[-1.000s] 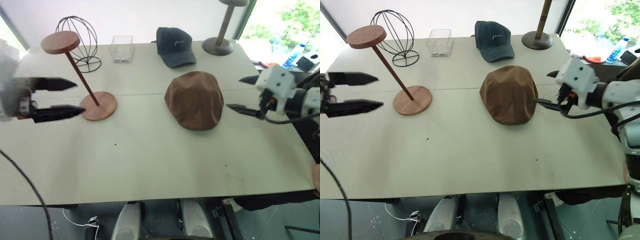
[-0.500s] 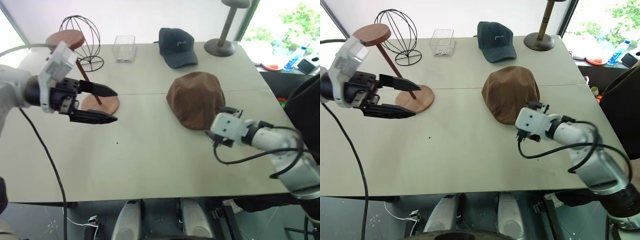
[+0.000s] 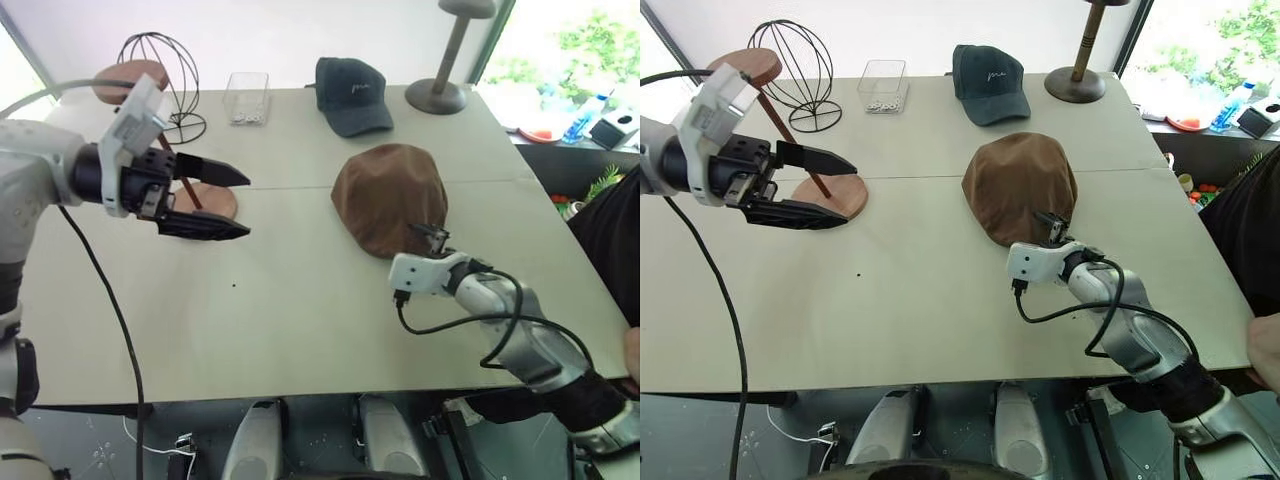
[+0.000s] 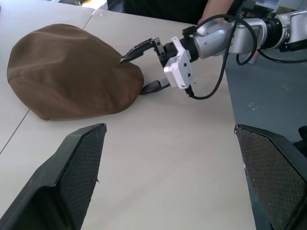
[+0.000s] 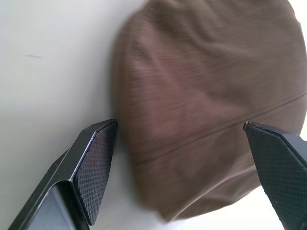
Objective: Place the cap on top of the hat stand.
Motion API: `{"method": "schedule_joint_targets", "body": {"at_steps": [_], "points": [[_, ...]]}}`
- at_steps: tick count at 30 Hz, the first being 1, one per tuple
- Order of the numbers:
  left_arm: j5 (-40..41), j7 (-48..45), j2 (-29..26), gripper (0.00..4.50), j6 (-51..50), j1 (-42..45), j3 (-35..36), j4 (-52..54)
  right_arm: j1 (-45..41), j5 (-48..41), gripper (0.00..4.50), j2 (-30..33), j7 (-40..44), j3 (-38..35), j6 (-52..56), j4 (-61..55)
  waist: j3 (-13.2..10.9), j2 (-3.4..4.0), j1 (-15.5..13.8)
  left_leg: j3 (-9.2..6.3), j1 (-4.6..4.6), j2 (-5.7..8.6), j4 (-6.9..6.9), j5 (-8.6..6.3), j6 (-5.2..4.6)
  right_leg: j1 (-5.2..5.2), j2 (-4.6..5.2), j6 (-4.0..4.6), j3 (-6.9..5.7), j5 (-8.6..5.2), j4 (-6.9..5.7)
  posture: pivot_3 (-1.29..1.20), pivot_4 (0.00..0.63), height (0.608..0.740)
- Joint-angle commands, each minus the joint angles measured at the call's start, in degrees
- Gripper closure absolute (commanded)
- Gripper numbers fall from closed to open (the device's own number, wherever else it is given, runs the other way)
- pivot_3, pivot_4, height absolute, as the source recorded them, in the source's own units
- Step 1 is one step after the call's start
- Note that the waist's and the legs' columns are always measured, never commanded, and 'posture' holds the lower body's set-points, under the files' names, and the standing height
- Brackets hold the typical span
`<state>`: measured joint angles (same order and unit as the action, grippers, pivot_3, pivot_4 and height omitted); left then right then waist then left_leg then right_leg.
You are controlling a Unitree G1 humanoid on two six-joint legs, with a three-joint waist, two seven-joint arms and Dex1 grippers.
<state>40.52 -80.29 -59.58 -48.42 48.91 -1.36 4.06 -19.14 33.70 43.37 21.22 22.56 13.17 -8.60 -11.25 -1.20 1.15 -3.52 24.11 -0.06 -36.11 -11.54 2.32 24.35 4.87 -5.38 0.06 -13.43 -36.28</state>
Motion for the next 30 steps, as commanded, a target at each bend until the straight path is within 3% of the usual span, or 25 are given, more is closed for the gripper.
{"method": "schedule_joint_targets", "body": {"at_steps": [1, 10, 13, 15, 19, 21, 25, 26, 30], "points": [[-0.8, 0.4, -0.1, 0.00, 0.8, 1.7, 1.2, 0.6, -2.2, 6.2, 0.17, -0.5, -3.2, 2.2, -3.1, 9.6, 0.0, -0.02, 0.0, 0.00, -0.02, 0.00, 0.00, 0.00, 0.00, -0.03, 0.00, 0.00, 0.00, 0.01, 0.00, 0.00, 0.150, 0.740], [-1.3, 1.7, 0.6, 0.00, 0.5, 2.0, 1.9, 0.6, -6.5, 7.1, 0.17, -5.1, -5.0, 1.9, -7.3, 20.2, 0.2, -0.39, 0.0, -0.07, -0.84, 0.00, 0.05, -0.01, 0.00, -0.93, -0.01, -0.12, 0.00, -0.10, 0.14, 0.00, 0.150, 0.740], [-1.1, 2.1, 0.7, 0.00, 0.1, 2.3, 2.1, 0.7, -6.6, 6.2, 1.05, -5.9, -4.4, 1.4, -8.5, 20.6, 0.2, -0.44, 0.0, -0.10, -0.83, 0.00, 0.04, -0.01, 0.00, -0.94, -0.02, -0.11, 0.00, -0.09, 0.14, 0.00, 0.150, 0.740], [-1.0, 2.4, 0.8, 0.00, 0.0, 2.6, 2.2, 0.6, -6.2, 6.2, 2.06, -6.7, -5.1, 0.5, -7.9, 20.5, 0.2, -0.44, 0.0, -0.10, -0.83, 0.00, 0.04, -0.01, 0.00, -0.94, -0.02, -0.04, 0.00, -0.05, 0.13, 0.00, 0.150, 0.740], [-1.2, 2.7, 0.9, 0.00, 0.1, 2.7, 2.4, 0.3, -6.0, 6.1, 2.06, -7.0, -5.4, -0.4, -8.4, 19.8, 0.2, -0.43, 0.0, -0.13, -0.81, 0.00, 0.08, -0.01, 0.00, -0.92, -0.05, -0.01, 0.00, -0.02, 0.12, 0.00, 0.150, 0.740], [-1.1, 2.9, 0.8, 0.00, 0.1, 2.6, 2.4, 0.3, -5.7, 5.4, 2.54, -7.0, -4.9, -0.8, -9.1, 19.3, 0.2, -0.42, -0.1, -0.14, -0.81, 0.00, 0.08, -0.01, 0.00, -0.92, -0.06, -0.01, 0.00, -0.02, 0.12, 0.00, 0.150, 0.740], [-0.9, 3.7, 1.2, 0.00, 0.1, 2.3, 2.9, 0.3, -5.9, 5.4, 4.28, -7.2, -5.3, -1.8, -9.1, 18.5, 0.2, -0.41, -0.1, -0.15, -0.78, 0.00, 0.09, -0.01, 0.00, -0.90, -0.06, -0.01, 0.00, -0.03, 0.13, 0.00, 0.150, 0.740], [-0.8, 3.9, 1.3, 0.00, 0.1, 2.2, 3.0, 0.4, -5.9, 5.3, 4.46, -7.3, -5.3, -2.0, -9.3, 18.4, 0.2, -0.41, -0.1, -0.15, -0.78, 0.00, 0.11, -0.01, 0.00, -0.90, -0.06, -0.01, 0.00, -0.04, 0.13, 0.00, 0.150, 0.740], [-0.7, 5.3, 1.7, 0.00, 0.1, 2.0, 3.8, 0.5, -6.5, 5.9, 4.46, -7.2, -5.6, -3.2, -8.9, 17.4, 0.2, -0.41, -0.1, -0.17, -0.77, 0.00, 0.13, -0.01, 0.00, -0.89, -0.07, -0.02, 0.00, -0.04, 0.13, 0.00, 0.150, 0.740]]}}
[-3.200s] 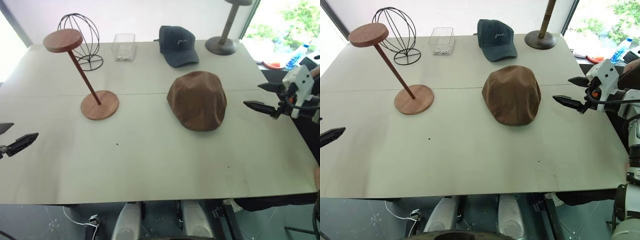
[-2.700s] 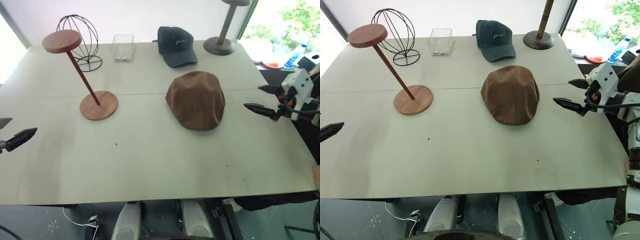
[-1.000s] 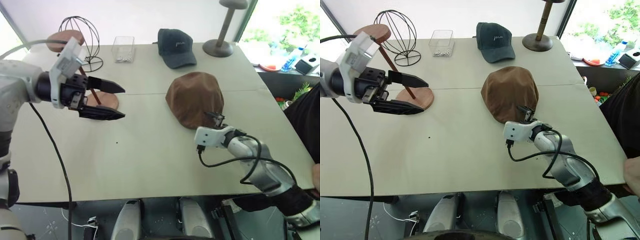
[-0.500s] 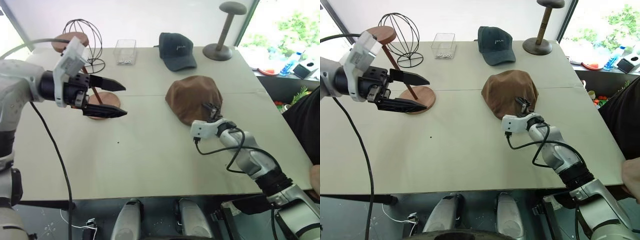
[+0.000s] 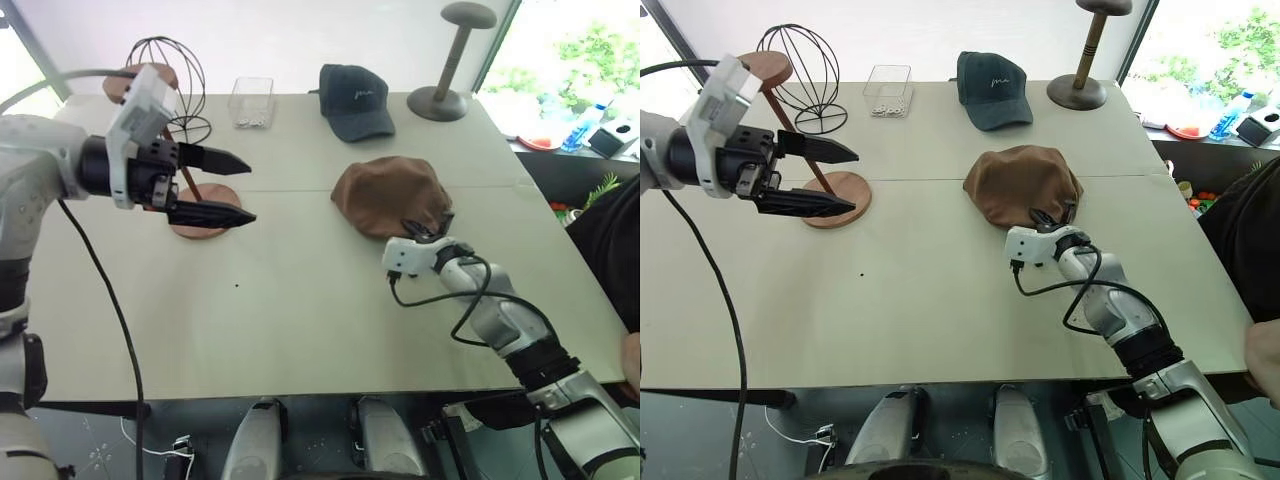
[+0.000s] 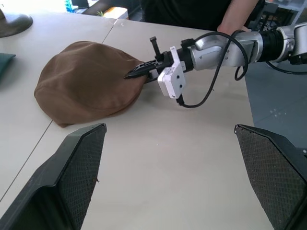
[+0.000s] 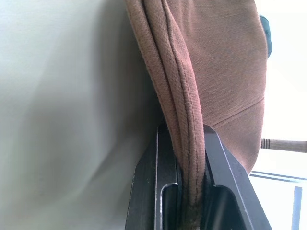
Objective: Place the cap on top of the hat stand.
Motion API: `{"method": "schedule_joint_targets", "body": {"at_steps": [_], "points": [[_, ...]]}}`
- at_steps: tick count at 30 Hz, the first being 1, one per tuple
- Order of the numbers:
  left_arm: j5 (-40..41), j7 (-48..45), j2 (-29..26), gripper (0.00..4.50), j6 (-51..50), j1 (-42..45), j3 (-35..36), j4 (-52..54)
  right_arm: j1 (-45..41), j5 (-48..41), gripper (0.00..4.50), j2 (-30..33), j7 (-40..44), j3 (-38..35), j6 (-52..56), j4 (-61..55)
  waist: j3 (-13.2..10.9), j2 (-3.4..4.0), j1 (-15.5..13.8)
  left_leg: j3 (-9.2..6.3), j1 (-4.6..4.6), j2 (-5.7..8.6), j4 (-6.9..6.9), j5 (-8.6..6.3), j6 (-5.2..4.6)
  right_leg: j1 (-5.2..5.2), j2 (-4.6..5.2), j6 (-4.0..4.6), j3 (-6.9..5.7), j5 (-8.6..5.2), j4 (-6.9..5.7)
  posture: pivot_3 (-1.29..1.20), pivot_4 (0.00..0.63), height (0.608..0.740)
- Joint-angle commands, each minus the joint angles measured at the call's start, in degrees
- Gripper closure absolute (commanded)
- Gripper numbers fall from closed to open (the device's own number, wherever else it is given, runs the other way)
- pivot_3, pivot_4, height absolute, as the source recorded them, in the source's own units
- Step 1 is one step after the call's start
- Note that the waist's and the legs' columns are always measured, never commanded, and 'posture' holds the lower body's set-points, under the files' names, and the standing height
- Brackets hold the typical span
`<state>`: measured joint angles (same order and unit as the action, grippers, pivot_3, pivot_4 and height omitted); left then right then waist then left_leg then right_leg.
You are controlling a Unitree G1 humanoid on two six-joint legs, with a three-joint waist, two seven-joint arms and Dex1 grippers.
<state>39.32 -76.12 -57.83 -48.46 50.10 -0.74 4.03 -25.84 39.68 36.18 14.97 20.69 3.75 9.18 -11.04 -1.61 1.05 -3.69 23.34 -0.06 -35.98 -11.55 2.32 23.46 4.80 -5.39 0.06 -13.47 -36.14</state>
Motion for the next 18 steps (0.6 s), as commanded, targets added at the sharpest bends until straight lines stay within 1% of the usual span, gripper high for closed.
{"method": "schedule_joint_targets", "body": {"at_steps": [1, 5, 7, 9, 13, 15, 18], "points": [[0.6, 1.6, 0.0, 0.00, 0.1, 0.6, 3.5, 0.6, 0.1, -0.1, 4.46, 0.1, 0.6, -1.7, 0.5, -0.8, 0.0, 0.00, 0.0, 0.00, 0.00, 0.00, 0.00, 0.00, 0.00, 0.00, 0.00, 0.00, 0.00, 0.00, 0.00, 0.00, 0.150, 0.740], [3.6, 6.0, -0.6, 0.00, -3.1, -1.4, 9.6, 2.5, -3.3, -1.8, 4.46, 1.3, 3.1, -5.0, 0.6, -5.8, -0.1, 0.12, 0.1, 0.00, 0.05, 0.00, 0.01, 0.00, 0.00, 0.06, 0.00, 0.00, 0.00, 0.00, 0.00, 0.00, 0.150, 0.740], [5.2, 9.2, -1.6, 0.00, -4.9, -4.5, 15.3, 4.7, -7.8, -3.6, 4.46, 1.5, 4.5, -6.8, 0.0, -7.0, -0.2, 0.21, 0.4, 0.00, 0.06, 0.00, 0.04, 0.00, 0.00, 0.11, 0.00, -0.01, 0.01, 0.00, 0.00, 0.00, 0.150, 0.740], [6.9, 12.9, -2.7, 0.00, -7.5, -8.3, 22.1, 7.4, -13.7, -4.9, 4.46, 1.6, 5.3, -7.8, -1.8, -6.1, -0.3, 0.35, 1.4, 0.01, 0.06, -0.01, 0.11, 0.00, 0.00, 0.18, 0.00, -0.01, 0.02, 0.01, -0.02, 0.00, 0.150, 0.740], [9.0, 17.9, -4.7, 0.00, -12.2, -16.5, 35.5, 11.7, -25.5, -7.4, 4.46, -0.4, 5.6, -7.4, -6.3, -0.5, -0.3, 0.33, 2.1, 0.05, 0.08, -0.06, 0.38, 0.01, -0.01, 0.42, -0.08, -0.12, 0.11, 0.08, -0.10, 0.00, 0.150, 0.740], [9.8, 19.3, -5.4, 0.00, -13.4, -19.6, 39.8, 13.0, -29.3, -7.9, 4.46, -1.4, 5.3, -7.0, -8.4, 2.1, -0.3, 0.32, 2.3, 0.07, 0.07, -0.16, 0.57, 0.01, 0.00, 0.52, -0.16, -0.21, 0.11, 0.13, -0.10, 0.00, 0.150, 0.740], [7.8, 22.7, -7.0, 0.00, -17.6, -25.6, 54.3, 10.9, -42.5, -9.0, 4.46, -7.6, 3.3, -4.6, -15.4, 11.7, -0.3, 0.33, 3.1, 0.11, 0.07, -0.19, 0.79, 0.01, 0.01, 0.66, -0.19, -0.18, 0.12, 0.13, -0.09, 0.00, 0.150, 0.740]]}}
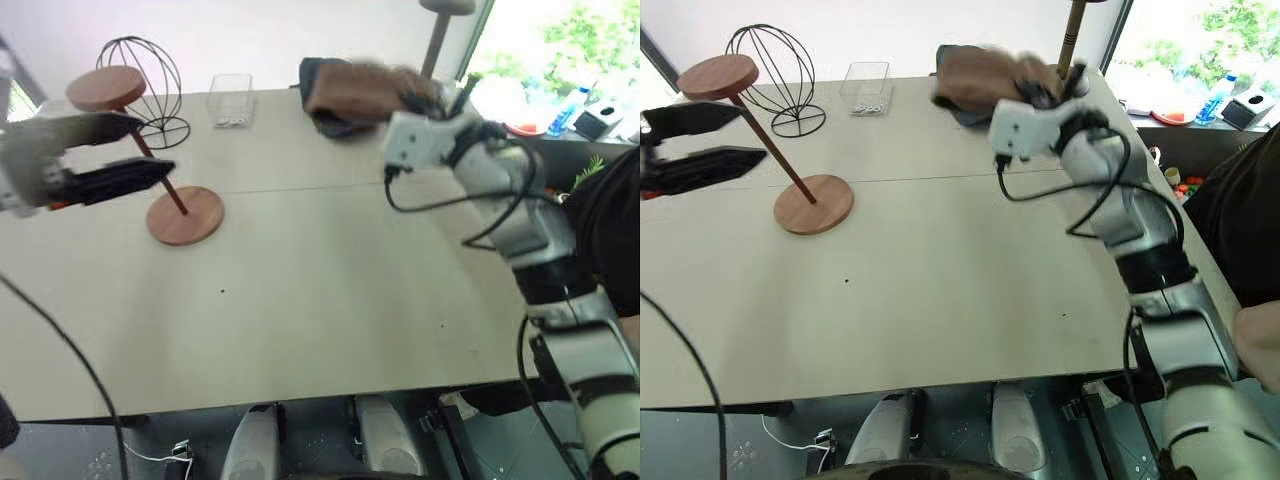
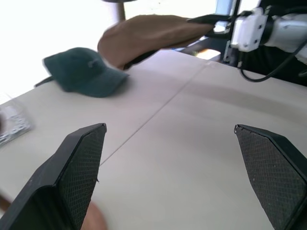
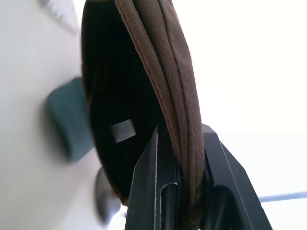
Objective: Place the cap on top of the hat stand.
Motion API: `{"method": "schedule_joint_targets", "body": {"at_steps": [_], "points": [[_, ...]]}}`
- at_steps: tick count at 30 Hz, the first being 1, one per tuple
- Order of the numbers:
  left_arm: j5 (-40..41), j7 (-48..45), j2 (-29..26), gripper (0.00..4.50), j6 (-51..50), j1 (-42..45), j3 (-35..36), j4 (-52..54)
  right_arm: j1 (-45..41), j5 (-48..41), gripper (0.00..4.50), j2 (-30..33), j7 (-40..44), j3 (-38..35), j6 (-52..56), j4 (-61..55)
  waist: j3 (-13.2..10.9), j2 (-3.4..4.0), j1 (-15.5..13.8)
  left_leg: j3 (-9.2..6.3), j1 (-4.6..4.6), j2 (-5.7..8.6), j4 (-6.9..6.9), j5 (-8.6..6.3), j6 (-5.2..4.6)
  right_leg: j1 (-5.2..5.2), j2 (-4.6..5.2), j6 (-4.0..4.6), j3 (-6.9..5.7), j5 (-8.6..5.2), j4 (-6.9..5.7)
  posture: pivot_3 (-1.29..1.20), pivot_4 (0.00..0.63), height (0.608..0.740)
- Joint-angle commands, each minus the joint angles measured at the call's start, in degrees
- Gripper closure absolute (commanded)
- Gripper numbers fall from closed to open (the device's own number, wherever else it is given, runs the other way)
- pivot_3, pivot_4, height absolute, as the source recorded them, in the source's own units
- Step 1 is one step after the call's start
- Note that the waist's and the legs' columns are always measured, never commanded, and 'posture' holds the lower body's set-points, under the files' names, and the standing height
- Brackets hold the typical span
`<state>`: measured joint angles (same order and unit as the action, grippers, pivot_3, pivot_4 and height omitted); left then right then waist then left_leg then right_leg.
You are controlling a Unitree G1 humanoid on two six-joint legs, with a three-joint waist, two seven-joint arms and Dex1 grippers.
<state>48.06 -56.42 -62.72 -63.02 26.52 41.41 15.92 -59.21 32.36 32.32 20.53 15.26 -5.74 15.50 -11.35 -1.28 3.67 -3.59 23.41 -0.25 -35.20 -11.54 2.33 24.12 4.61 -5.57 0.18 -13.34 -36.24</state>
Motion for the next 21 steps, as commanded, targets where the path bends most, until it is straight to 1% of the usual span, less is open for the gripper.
{"method": "schedule_joint_targets", "body": {"at_steps": [1, 3, 7, 11, 14, 16, 21], "points": [[-1.3, 3.5, -2.6, 0.00, -4.0, -3.5, 15.5, -1.8, -12.1, -2.0, 4.46, -5.6, -2.8, 1.2, -7.7, 8.1, 0.0, 0.00, 0.7, 0.06, 0.04, -0.01, 0.05, 0.01, 0.01, 0.14, -0.01, 0.01, 0.06, 0.01, -0.01, 0.00, 0.150, 0.740], [-2.7, 2.7, -3.8, 0.00, -4.4, -7.5, 21.0, -3.1, -16.9, -3.2, 4.46, -9.8, -3.8, 1.6, -10.6, 13.7, 0.0, 0.00, 1.0, 0.12, 0.03, -0.09, 0.12, 0.01, 0.02, 0.24, -0.09, 0.05, 0.12, 0.01, -0.03, 0.00, 0.150, 0.740], [-5.1, 1.7, -5.0, 0.00, -4.2, -14.3, 29.3, -4.4, -25.6, -3.5, 4.46, -17.7, -7.2, 3.0, -16.1, 25.9, 0.0, -0.04, 0.8, 0.12, 0.03, -0.11, 0.24, 0.01, 0.03, 0.26, -0.10, 0.08, 0.12, -0.01, -0.03, 0.00, 0.150, 0.740], [-5.1, 2.4, -5.1, 0.00, -5.3, -17.6, 34.8, -2.9, -33.8, -4.2, 4.46, -25.6, -10.9, 3.2, -19.2, 37.6, 0.0, -0.07, 0.5, 0.11, 0.03, -0.12, 0.22, 0.06, 0.17, 0.27, -0.08, 0.31, 0.11, -0.09, -0.01, 0.00, 0.150, 0.740], [-3.9, 3.4, -5.3, 0.00, -7.7, -18.6, 37.3, 0.5, -37.8, -4.8, 4.46, -30.3, -12.3, 3.3, -20.7, 43.9, 0.1, -0.13, 0.4, 0.08, 0.03, -0.12, 0.23, 0.10, 0.27, 0.27, -0.06, 0.36, 0.10, -0.09, 0.00, 0.00, 0.150, 0.740], [-6.1, 3.7, -5.0, 0.00, -6.5, -21.2, 37.7, 2.5, -39.8, -4.9, 4.46, -32.2, -12.6, 3.4, -21.5, 46.7, 0.1, -0.13, 0.4, 0.08, 0.03, -0.13, 0.24, 0.09, 0.28, 0.28, -0.06, 0.36, 0.10, -0.09, 0.00, 0.00, 0.150, 0.740], [-4.2, 6.4, -6.5, 0.00, -9.3, -19.5, 38.2, 3.7, -43.2, -6.3, 4.46, -36.7, -12.8, 2.8, -21.4, 51.5, 0.1, -0.13, 0.5, 0.07, 0.03, -0.15, 0.29, 0.09, 0.32, 0.31, -0.08, 0.38, 0.09, -0.09, 0.00, 0.00, 0.150, 0.740]]}}
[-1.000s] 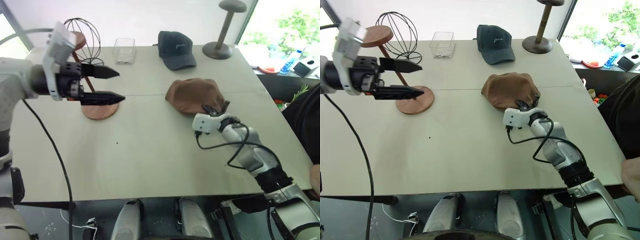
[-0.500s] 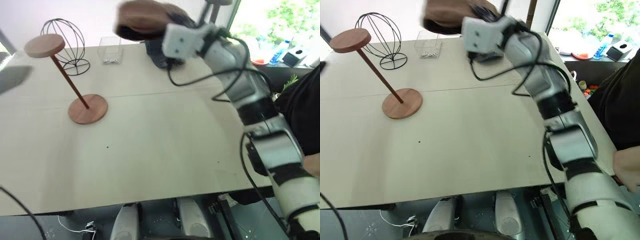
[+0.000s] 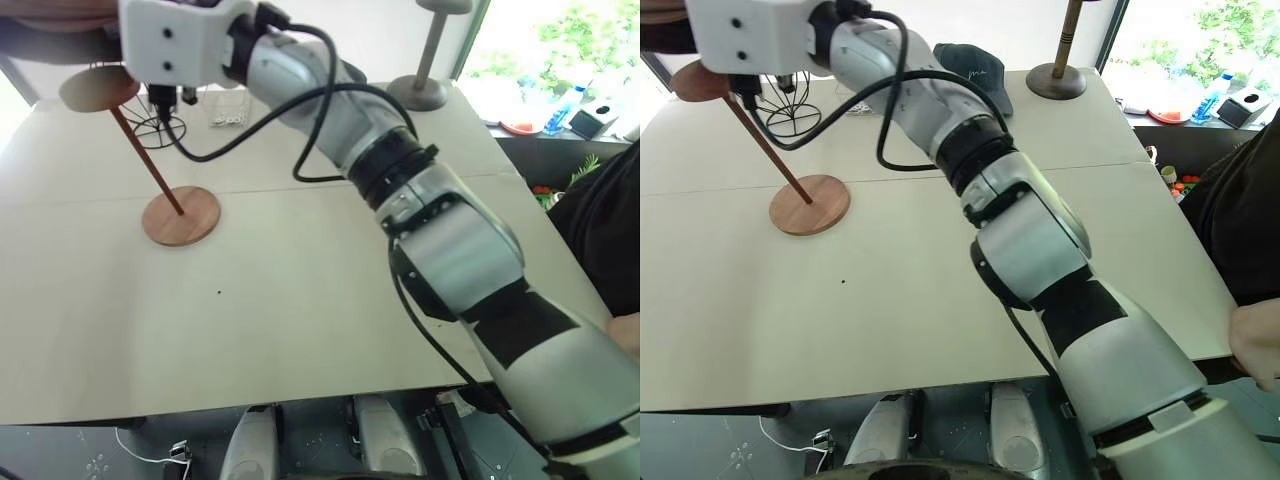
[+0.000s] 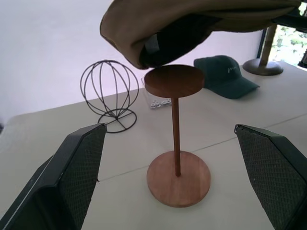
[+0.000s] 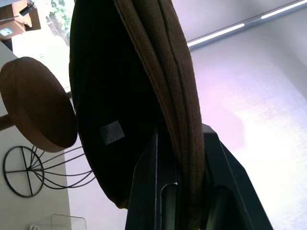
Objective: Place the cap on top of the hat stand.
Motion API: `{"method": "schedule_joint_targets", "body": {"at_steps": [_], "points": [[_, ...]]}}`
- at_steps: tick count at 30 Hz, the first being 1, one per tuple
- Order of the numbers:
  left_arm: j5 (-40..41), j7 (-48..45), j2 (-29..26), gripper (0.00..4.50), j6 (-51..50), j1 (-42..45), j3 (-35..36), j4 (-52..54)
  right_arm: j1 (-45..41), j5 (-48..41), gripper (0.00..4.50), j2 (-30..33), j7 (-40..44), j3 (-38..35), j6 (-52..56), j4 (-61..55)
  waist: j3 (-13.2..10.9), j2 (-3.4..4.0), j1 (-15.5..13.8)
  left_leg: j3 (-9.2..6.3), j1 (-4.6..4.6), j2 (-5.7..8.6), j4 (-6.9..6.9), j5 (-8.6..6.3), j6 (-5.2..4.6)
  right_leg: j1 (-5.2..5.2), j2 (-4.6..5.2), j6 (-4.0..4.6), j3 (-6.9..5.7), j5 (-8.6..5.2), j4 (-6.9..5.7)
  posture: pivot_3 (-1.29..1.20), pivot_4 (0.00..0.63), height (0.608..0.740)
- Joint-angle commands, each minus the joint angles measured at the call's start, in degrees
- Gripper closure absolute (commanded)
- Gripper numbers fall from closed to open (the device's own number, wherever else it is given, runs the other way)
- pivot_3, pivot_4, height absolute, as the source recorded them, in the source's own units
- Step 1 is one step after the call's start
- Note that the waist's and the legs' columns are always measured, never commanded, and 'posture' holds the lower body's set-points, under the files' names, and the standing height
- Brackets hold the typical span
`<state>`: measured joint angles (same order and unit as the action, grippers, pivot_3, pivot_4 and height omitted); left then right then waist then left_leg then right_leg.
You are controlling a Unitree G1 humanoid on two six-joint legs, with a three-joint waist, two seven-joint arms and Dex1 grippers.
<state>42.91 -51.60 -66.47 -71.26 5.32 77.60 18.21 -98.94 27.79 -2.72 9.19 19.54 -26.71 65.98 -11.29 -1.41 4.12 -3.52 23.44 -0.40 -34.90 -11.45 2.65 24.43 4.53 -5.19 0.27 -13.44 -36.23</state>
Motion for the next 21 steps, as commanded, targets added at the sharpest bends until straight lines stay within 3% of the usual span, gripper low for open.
{"method": "schedule_joint_targets", "body": {"at_steps": [1, 9, 21], "points": [[1.3, 2.2, -3.1, 0.00, -1.4, 2.4, 1.7, 1.4, -3.7, -1.8, 4.46, -2.4, -1.4, -1.4, -0.4, 1.7, 0.0, -0.02, 0.1, 0.00, 0.00, 0.00, 0.00, 0.00, 0.00, 0.00, 0.00, 0.00, 0.00, 0.00, 0.00, 0.00, 0.150, 0.740], [3.6, 7.2, -3.5, 0.00, -2.2, 7.5, -2.1, 1.4, -1.3, -0.8, 4.46, -6.4, -2.3, 0.2, -0.4, 5.0, 0.0, -0.08, 0.3, -0.01, 0.00, -0.04, 0.14, 0.00, 0.00, 0.08, -0.07, 0.00, -0.01, 0.00, -0.02, 0.00, 0.150, 0.740], [2.1, 8.8, -1.9, 0.00, 2.0, 7.7, -4.3, -3.4, 11.6, 3.5, 4.46, -2.2, 0.2, 6.2, -4.5, -3.5, 0.0, -0.17, 0.4, 0.02, -0.01, -0.05, 0.13, 0.01, 0.00, 0.07, -0.10, -0.16, 0.00, 0.09, -0.05, 0.00, 0.150, 0.740]]}}
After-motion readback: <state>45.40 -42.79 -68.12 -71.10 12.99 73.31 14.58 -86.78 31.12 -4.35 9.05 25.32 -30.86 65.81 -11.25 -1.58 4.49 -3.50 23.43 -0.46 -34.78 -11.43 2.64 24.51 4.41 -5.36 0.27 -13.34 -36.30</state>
